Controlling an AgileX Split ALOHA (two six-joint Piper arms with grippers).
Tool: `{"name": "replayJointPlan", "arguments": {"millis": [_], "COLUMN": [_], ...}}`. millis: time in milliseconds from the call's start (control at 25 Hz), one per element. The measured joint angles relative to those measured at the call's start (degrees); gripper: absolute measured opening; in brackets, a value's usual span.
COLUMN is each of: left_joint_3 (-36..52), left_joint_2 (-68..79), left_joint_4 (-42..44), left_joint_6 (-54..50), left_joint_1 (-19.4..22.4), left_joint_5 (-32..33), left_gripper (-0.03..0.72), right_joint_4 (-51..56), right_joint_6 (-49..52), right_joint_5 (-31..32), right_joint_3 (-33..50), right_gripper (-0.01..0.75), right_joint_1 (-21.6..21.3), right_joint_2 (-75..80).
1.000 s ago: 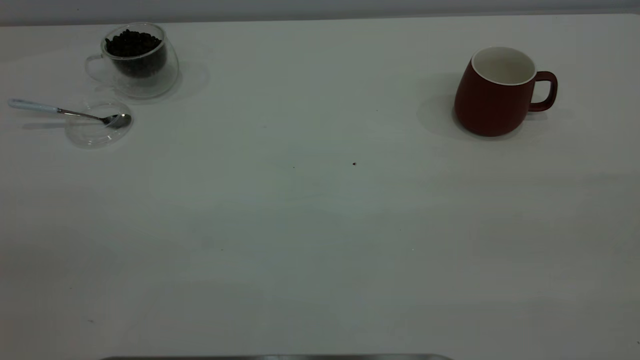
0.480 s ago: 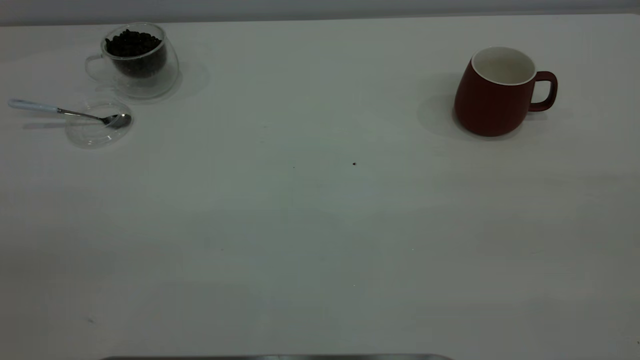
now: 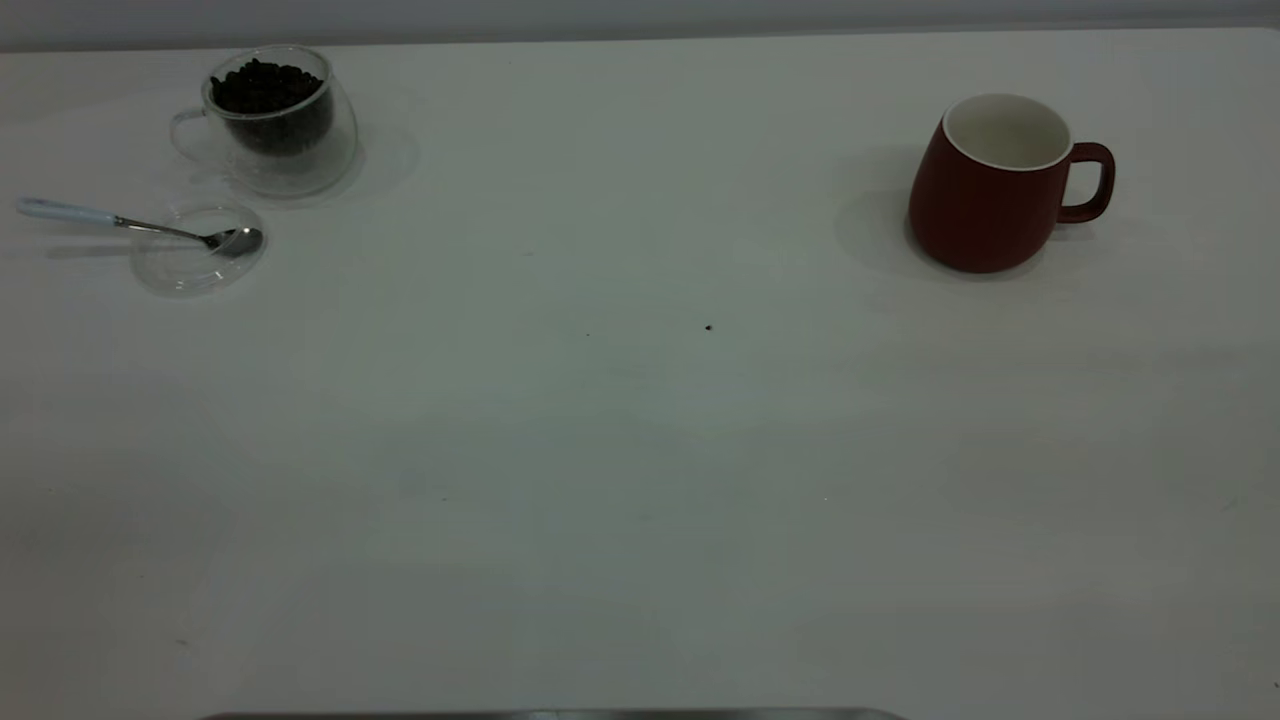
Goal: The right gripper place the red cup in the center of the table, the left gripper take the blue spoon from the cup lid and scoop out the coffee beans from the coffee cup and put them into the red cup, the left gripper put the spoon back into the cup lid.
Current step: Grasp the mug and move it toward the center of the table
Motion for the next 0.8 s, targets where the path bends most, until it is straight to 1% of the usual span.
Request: {"name": "replayJointPlan", "arguments": {"millis": [320,440,560,800], "left_joint_3": [0.0,0.0,0.0,0.0], "left_joint_2": [0.0,0.0,0.0,0.0], "left_joint_4": [0.0,0.0,0.0,0.0], "left_joint_6": [-0.1,-0.1,-0.1,-0.1], "left_joint_1": [0.0,0.0,0.0,0.0], "left_joint_5": [0.0,0.0,0.0,0.0], "left_gripper": [0.518,0.518,0.518,0.518], "right_joint_4": [0.0,-0.1,-0.4,-1.6], "right_joint_6": [0.1,0.1,0.1,-2.0], "right_joint_5": [0.0,-1.0,-4.5,-15.5], "right_joint_3": [-0.3,-1.4,-2.9,-7.8], "right_gripper": [0.588,0.588,0.588,0.588], "right_joint_1": [0.0,0.0,0.0,0.0], "right_joint_2": [0.1,2.9,9.5,28.8]}}
